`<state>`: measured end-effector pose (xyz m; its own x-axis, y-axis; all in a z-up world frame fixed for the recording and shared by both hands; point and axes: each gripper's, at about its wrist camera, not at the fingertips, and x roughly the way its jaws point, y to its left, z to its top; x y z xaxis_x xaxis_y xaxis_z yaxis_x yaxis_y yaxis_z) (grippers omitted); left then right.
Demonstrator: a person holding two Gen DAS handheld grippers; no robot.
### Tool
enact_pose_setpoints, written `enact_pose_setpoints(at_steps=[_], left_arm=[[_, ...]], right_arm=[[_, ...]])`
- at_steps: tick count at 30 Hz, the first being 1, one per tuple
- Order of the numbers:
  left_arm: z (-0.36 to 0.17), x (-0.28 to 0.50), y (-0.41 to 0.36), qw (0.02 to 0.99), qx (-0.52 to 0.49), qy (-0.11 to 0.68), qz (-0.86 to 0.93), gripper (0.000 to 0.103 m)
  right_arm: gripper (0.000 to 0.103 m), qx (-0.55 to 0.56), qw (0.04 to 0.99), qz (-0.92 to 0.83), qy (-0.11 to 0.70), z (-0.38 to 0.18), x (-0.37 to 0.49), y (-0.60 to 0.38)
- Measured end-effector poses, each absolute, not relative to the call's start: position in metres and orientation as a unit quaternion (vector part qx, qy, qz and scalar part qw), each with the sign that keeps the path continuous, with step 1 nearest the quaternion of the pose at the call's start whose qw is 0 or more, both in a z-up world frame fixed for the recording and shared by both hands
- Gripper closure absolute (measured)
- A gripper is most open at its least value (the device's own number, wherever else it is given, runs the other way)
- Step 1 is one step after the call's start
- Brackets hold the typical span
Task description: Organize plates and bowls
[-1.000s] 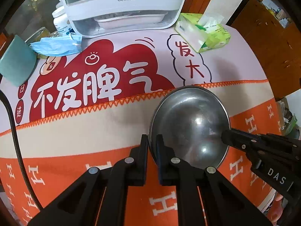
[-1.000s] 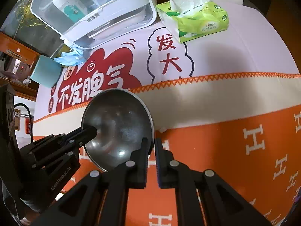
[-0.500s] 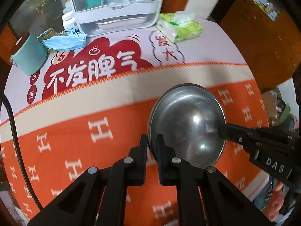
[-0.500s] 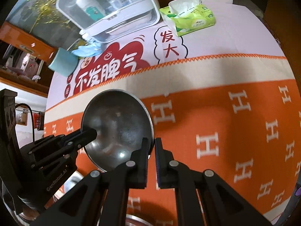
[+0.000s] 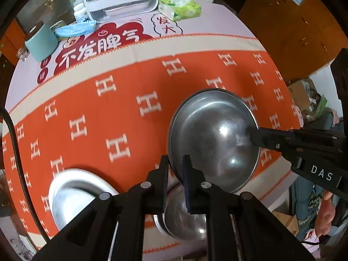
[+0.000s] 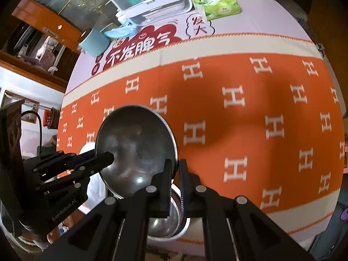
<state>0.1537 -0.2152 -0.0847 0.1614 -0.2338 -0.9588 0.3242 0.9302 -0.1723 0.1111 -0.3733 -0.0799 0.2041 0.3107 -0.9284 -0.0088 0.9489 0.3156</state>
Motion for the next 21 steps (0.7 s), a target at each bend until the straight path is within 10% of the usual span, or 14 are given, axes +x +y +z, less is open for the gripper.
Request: enact_pose_setpoints(at_steps=[21], left_arm=[[-0.123, 0.071, -0.196, 0.734, 0.027, 0.653, -0.184, 0.092]], right_arm=[[0.096, 0.095, 0.754, 0.115, 0.639, -0.108, 0.034, -0.348]])
